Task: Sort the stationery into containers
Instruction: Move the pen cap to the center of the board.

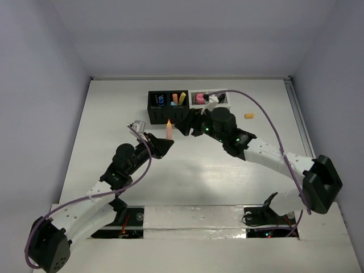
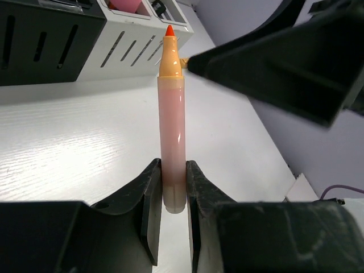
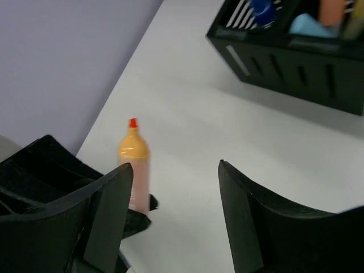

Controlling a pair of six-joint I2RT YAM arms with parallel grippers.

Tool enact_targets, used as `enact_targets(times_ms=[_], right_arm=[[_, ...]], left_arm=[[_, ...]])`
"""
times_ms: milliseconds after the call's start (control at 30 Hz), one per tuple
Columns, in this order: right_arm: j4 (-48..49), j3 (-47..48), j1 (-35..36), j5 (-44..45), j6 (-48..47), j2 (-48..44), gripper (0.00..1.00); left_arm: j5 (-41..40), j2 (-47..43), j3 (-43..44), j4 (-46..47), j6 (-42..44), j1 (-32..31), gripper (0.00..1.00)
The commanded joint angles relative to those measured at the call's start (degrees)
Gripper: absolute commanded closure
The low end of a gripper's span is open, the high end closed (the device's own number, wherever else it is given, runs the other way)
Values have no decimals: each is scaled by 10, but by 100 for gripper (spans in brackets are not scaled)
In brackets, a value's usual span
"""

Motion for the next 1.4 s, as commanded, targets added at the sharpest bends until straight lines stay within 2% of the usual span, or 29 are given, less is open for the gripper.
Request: enact_targets(times_ms=[0, 100, 167, 200, 267, 333, 433, 500, 567, 633, 667, 800, 1133, 1333, 1367], right_arm=[[-8, -31, -53, 24, 3, -68, 34], [-35, -72, -121, 62, 12, -114, 43], [-50, -93, -200, 81, 24, -139, 58], [-56, -101, -230, 74, 36, -142, 61], [-51, -125, -315, 51, 41, -140, 63], [-74, -112, -366, 15, 40, -119, 66], [-107, -74, -429, 17, 14, -49, 67], [-135, -31, -467, 6, -3, 19, 59], [-170, 25, -482, 5, -20, 66, 47], [-208, 61, -489, 16, -40, 132, 42], [-217, 75, -489, 17, -45, 149, 34], [-274, 154, -494, 7, -61, 230, 28], [-355, 275, -494, 30, -100, 345, 32], [-377, 295, -494, 24, -107, 373, 42], [-377, 292, -494, 24, -107, 372, 48]], left_arm=[[-3, -28, -11, 0, 28, -1, 100], [7, -41, -22, 0, 33, -1, 100], [12, -47, -32, 6, 35, -6, 100], [13, -52, -35, 8, 37, -6, 100], [9, -57, -40, 8, 42, -6, 100], [7, -68, -42, 9, 47, -11, 100], [0, -82, -50, 15, 54, -17, 100], [-4, -89, -55, 18, 60, -23, 100], [-3, -94, -59, 21, 67, -23, 100], [-5, -99, -65, 21, 71, -29, 100], [-7, -102, -69, 19, 72, -29, 100], [-2, -119, -72, 19, 69, -35, 100], [8, -115, -74, 28, 67, -40, 100], [8, -110, -74, 32, 66, -40, 100], [9, -110, -72, 32, 67, -40, 100]])
